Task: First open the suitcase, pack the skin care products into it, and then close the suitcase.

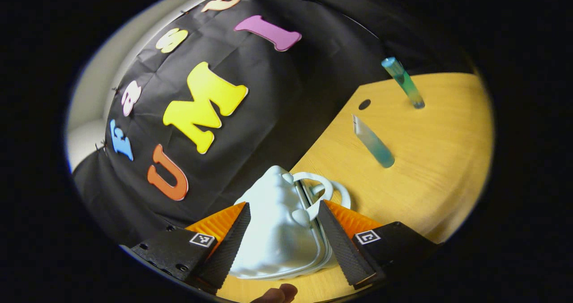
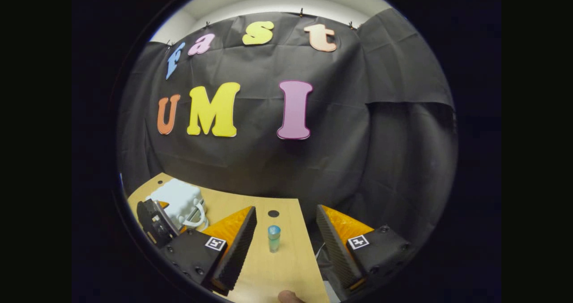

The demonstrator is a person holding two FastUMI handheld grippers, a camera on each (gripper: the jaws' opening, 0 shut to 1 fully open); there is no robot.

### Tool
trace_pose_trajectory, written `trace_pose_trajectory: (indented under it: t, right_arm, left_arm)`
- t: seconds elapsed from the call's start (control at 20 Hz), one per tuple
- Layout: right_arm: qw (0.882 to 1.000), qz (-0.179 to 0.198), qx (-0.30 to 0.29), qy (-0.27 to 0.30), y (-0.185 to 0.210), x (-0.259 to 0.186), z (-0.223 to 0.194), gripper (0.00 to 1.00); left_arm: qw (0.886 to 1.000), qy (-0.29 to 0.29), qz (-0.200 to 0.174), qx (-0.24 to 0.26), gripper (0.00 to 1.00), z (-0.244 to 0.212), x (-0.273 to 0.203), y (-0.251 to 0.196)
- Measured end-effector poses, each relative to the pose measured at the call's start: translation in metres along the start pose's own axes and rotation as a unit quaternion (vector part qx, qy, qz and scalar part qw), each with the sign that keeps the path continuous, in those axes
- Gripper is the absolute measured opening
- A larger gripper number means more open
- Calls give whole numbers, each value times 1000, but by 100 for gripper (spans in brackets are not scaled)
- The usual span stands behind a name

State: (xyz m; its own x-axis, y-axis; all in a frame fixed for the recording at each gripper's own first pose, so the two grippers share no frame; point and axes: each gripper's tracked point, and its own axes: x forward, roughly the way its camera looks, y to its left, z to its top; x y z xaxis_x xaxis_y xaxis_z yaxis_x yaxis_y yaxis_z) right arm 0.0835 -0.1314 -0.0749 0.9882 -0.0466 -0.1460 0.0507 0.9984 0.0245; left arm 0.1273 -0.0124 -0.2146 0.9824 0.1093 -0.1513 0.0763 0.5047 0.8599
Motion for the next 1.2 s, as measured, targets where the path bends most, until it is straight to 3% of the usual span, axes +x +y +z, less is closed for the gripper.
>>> trace_pose_trajectory:
  t: [0.15,0.35,0.45,0.65,0.9,1.2]
  right_arm:
    - [1000,7,6,9,-15,11,-9,80]
    - [1000,13,24,15,-35,27,-19,80]
    - [999,15,28,20,-43,32,-27,80]
    - [999,8,24,29,-55,35,-35,80]
    - [999,16,10,29,-35,26,-30,80]
    - [1000,-6,7,21,-14,8,-17,80]
  left_arm:
    - [997,29,-13,75,97,-14,25,-18]
    - [982,68,-10,177,93,-27,43,-24]
    - [971,81,-24,224,82,-28,52,-32]
    - [957,92,-40,273,59,-28,62,-36]
    - [952,101,-68,282,20,-34,65,-44]
    - [967,79,-50,236,3,-23,60,-26]
